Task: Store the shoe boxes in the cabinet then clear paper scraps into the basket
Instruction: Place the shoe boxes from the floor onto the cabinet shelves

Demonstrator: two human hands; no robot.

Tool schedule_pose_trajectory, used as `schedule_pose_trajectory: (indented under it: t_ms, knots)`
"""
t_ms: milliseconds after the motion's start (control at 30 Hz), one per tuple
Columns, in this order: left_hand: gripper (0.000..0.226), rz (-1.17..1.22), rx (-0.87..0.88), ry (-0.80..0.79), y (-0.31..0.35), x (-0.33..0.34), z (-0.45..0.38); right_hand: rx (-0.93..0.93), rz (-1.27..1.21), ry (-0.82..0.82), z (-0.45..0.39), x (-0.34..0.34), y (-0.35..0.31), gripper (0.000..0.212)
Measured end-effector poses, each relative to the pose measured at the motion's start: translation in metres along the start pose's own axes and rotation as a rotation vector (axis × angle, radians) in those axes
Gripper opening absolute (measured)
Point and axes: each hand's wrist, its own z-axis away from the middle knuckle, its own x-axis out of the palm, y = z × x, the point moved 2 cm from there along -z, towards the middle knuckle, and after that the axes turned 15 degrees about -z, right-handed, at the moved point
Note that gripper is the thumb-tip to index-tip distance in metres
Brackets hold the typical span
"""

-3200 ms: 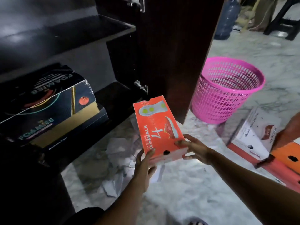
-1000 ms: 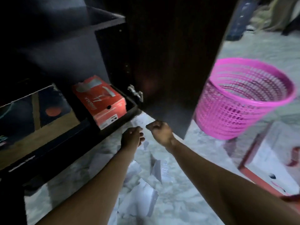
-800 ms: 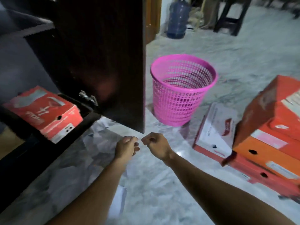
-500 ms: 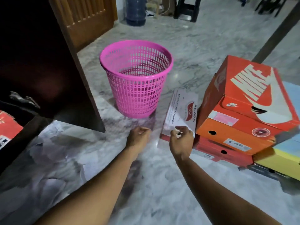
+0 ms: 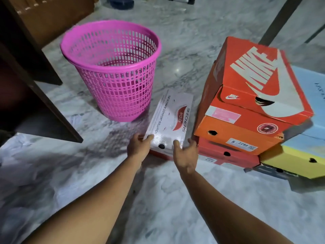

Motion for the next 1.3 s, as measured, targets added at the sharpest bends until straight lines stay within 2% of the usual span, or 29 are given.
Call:
schedule_pose_trajectory:
  t_ms: [67,167,267,333,400,500,567,600,633,700,800,933,1067,1133,1200,1300]
  knots:
    - [0.028,0.074,-0.028,-0.084,-0.01,-0.013,0.003,0.09,-0.08,-0.063,0.003,-0.001,0.007,0.079]
    - [0.006,0.1,0.031,-0.269,-0.013,-0.024,0.008,0.157,-0.254,-0.183,0.006,0.008,0.017,0.096]
    - [0.028,0.02,0.076,-0.298,-0.022,-0.02,0.021,0.156,-0.317,-0.269,0.011,0.012,0.029,0.085]
    - [0.033,0.023,0.102,-0.294,-0.027,-0.023,0.033,0.177,-0.309,-0.278,0.024,0.007,0.026,0.078]
    - [0.041,0.012,0.11,-0.292,-0.033,-0.034,0.047,0.195,-0.271,-0.309,0.044,-0.001,0.017,0.063]
    - [0.051,-0.012,0.122,-0.236,-0.04,-0.056,0.069,0.224,-0.247,-0.369,0.078,-0.012,0.003,0.041]
    - [0.035,-0.004,0.125,-0.184,-0.043,-0.073,0.091,0.226,-0.228,-0.414,0.1,-0.021,-0.009,0.035]
    - [0.03,0.004,0.13,-0.154,-0.043,-0.082,0.102,0.222,-0.213,-0.443,0.112,-0.025,-0.016,0.037]
    - [0.033,0.013,0.135,-0.131,-0.045,-0.09,0.112,0.222,-0.195,-0.467,0.125,-0.029,-0.023,0.041]
    - [0.054,0.0,0.092,-0.109,-0.049,-0.112,0.135,0.225,-0.135,-0.523,0.151,-0.034,-0.038,0.052]
    - [0.069,-0.046,0.028,-0.068,-0.057,-0.151,0.166,0.262,-0.011,-0.661,0.195,-0.037,-0.063,0.051]
    - [0.054,-0.056,-0.029,0.007,-0.071,-0.205,0.197,0.322,0.082,-0.866,0.241,-0.028,-0.096,0.052]
    - [0.068,-0.019,-0.111,0.078,-0.098,-0.261,0.228,0.395,0.227,-0.991,0.283,-0.003,-0.128,0.053]
    - [0.062,-0.018,-0.107,0.136,-0.109,-0.287,0.241,0.405,0.26,-1.06,0.304,0.011,-0.145,0.047]
    - [0.068,0.013,-0.141,0.184,-0.119,-0.317,0.253,0.369,0.345,-1.118,0.329,0.029,-0.163,0.046]
    - [0.081,0.075,-0.212,0.265,-0.13,-0.358,0.271,0.28,0.492,-1.146,0.359,0.06,-0.182,0.057]
